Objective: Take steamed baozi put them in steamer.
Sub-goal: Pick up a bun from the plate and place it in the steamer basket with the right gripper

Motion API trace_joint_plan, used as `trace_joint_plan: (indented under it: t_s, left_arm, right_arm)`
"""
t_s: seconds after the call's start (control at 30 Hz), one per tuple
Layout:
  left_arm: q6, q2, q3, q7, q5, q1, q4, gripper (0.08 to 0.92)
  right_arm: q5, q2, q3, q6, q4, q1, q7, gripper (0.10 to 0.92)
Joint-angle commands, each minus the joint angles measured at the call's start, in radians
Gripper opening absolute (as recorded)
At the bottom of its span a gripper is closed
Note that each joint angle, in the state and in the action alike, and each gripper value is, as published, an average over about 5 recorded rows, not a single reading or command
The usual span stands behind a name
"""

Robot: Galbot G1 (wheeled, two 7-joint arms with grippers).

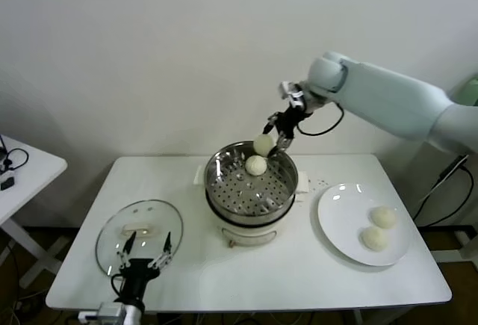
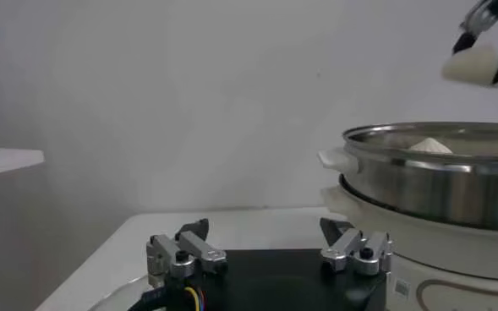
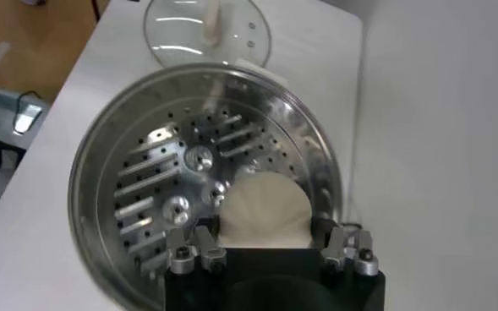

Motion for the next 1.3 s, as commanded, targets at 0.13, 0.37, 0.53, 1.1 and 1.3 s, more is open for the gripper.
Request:
trace_joint_plan:
  t_s: [0.13, 0.37, 0.53, 1.1, 1.3]
  left_arm:
    - [0.005, -0.005, 0.002, -0.002, 0.0, 0.0, -0.001, 0.823]
    - [0.004, -0.015, 0.007, -0.002, 0.001, 0.002, 0.002, 0.823]
    - [0.005, -0.016, 0.006, -0.002, 0.0, 0.005, 0.003, 0.823]
    - [0.003, -0.018, 0.002, -0.001, -0.009, 0.015, 0.007, 0.823]
    - [0.002, -0.02, 0.001, -0.002, -0.008, 0.016, 0.006, 0.823]
  right_arm:
    - [-0.002, 0.155, -0.019, -0.011, -0.07, -0.097, 0.017, 0.696]
    - [-0.035, 0.195, -0.004, 0.014, -0.15, -0.139, 0.011, 0.698]
    - [-0.056, 0.215, 0.009, 0.027, -0.187, -0.156, 0.006, 0.7]
    - [-0.095, 0.224, 0.028, 0.047, -0.212, -0.183, 0.009, 0.706]
    - [-0.107, 0.222, 0.025, 0.06, -0.206, -0.185, 0.016, 0.773]
